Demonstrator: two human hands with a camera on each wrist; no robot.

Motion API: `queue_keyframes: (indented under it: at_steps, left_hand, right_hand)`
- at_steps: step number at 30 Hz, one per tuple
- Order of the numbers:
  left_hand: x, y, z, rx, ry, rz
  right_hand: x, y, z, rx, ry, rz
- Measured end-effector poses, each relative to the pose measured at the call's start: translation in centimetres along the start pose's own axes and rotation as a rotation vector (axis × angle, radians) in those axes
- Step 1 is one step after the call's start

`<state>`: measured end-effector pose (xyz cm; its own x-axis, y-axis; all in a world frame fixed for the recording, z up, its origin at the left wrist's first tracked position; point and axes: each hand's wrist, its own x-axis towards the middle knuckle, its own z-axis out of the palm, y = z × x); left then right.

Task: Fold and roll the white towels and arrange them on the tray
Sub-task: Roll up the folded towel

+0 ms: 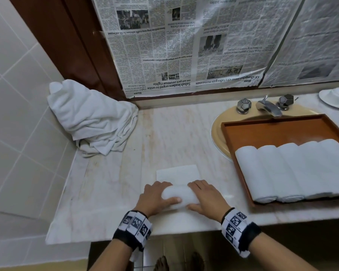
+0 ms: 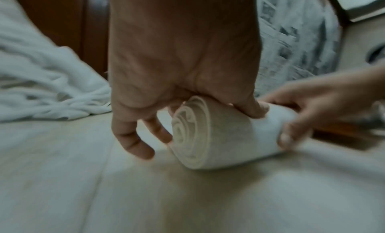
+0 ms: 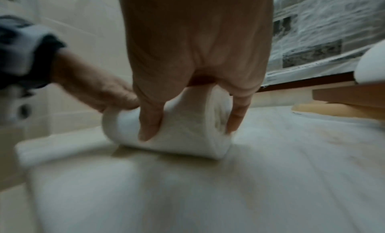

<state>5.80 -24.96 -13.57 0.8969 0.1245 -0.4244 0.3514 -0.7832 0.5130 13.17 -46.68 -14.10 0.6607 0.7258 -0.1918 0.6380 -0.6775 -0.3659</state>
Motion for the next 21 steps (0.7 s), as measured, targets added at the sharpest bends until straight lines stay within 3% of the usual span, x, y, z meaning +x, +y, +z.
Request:
queue_keyframes:
  at_steps: [4,8,10,13,15,18,21]
  left_hand:
    - [-2.0,0.9,1.7,0.158,0.198,0.082]
    - [-2.7,0.6,2.5,0.197,0.15,0.03]
    - [-2.4,0.4,1.8,0.182,0.046,0.001]
    - [-1.5,0.7,0.3,0.117,-0.11,-0.058]
    - [-0.9,0.9,-0.3,0.077,-0.179,-0.085]
    - [-0.8,1.3,-0.3,0.13,-0.206,-0.087]
    - [-2.2,1.5,0.8,0.213,-0.063,-0.044]
  right_hand:
    - [2.5,0.5,-2.4,0.19,-0.206,0.089]
    - [2.7,0.4,-3.4,0.289,-0.386,0.134]
    - [1.7,0.3,-3.2,0.287,-0.344,0.121]
    - [-0.7,-0.2,-1.4,-0.001,-0.023,0.003]
    - [-1.8,-0.6,0.0,-0.168,0.064,-0.064]
    - [-1.8,-1.1,0.8,-0.19,0.006,-0.061]
    - [-0.5,-0.9,-0.4,-0.12,-0.116,-0.028]
